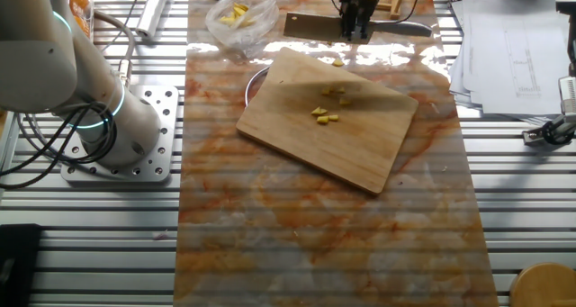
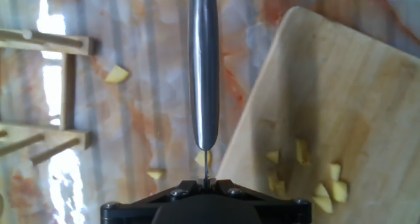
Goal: Chop the potatoes
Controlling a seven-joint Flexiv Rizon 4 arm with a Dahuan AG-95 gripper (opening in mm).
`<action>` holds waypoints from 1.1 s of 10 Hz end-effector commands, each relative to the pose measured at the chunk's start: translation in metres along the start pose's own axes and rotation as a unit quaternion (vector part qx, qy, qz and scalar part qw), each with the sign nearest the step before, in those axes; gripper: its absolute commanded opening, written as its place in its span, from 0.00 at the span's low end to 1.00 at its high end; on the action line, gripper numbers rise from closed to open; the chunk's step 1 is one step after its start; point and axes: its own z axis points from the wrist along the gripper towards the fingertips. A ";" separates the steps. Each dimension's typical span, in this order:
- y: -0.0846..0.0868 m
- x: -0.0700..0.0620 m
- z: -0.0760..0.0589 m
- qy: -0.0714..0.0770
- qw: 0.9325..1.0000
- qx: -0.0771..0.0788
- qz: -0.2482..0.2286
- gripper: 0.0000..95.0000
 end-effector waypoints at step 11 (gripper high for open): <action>0.069 -0.030 -0.026 -0.012 0.999 -0.021 0.023 0.00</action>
